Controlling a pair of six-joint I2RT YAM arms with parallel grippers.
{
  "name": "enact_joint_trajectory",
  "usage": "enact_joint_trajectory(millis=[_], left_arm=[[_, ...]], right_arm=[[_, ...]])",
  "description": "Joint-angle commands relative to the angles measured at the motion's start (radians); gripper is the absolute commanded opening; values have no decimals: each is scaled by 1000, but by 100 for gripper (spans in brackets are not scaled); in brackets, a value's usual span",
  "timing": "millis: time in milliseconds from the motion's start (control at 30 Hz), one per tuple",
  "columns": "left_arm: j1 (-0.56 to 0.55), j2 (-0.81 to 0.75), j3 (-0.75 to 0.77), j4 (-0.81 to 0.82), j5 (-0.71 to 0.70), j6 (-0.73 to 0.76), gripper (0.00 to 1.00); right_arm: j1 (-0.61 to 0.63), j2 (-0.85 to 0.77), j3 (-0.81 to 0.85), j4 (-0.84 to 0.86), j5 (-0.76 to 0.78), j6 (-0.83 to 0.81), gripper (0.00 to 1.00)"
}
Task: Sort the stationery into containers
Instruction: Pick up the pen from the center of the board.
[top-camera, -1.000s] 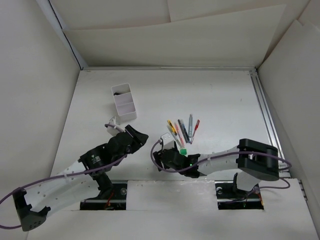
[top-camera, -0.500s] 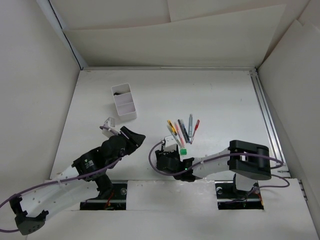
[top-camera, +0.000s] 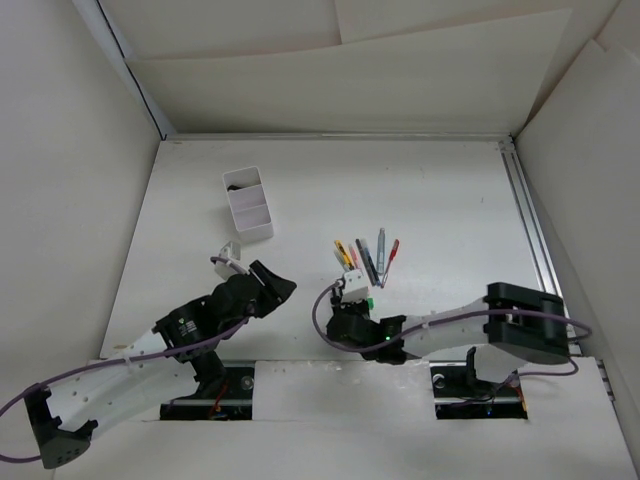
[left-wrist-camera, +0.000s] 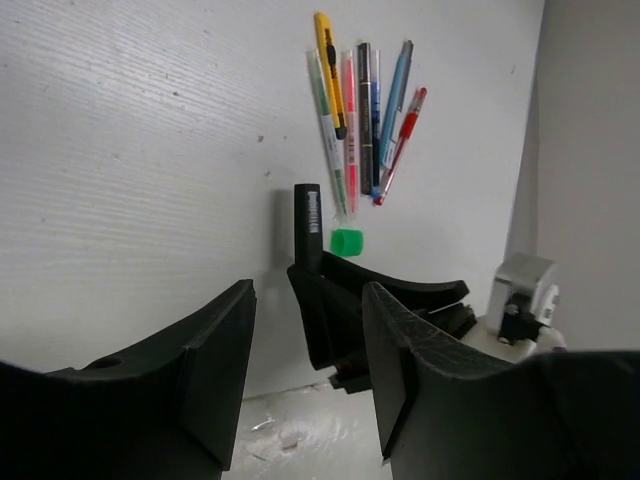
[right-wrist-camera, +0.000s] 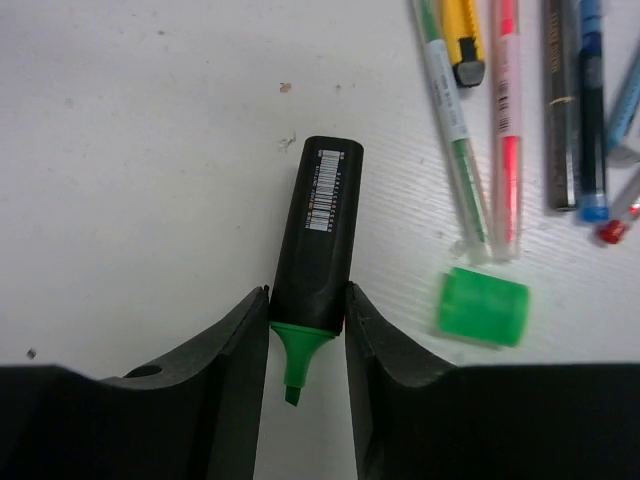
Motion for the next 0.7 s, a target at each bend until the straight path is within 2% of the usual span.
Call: enact_joint_trajectory(millis=[0, 67, 167, 267, 400, 667], left_arm=[[1, 0, -5, 58, 49, 2, 43], [1, 10, -5, 73, 75, 11, 43], [1, 10, -5, 113, 140, 40, 41], [1, 21, 4, 173, 224, 65, 41], [1, 43, 24, 219, 293, 74, 43], [1, 43, -7, 314, 333, 62, 44]], right_arm=[[5, -197, -39, -6, -63, -134, 27], [5, -358, -73, -6, -134, -287, 27], [5, -565, -82, -42, -302, -419, 27], [5, -662, -82, -78, -450, -480, 28], [5, -681, -34, -118, -544, -521, 28], [5, -658, -13, -118, -576, -540, 28]])
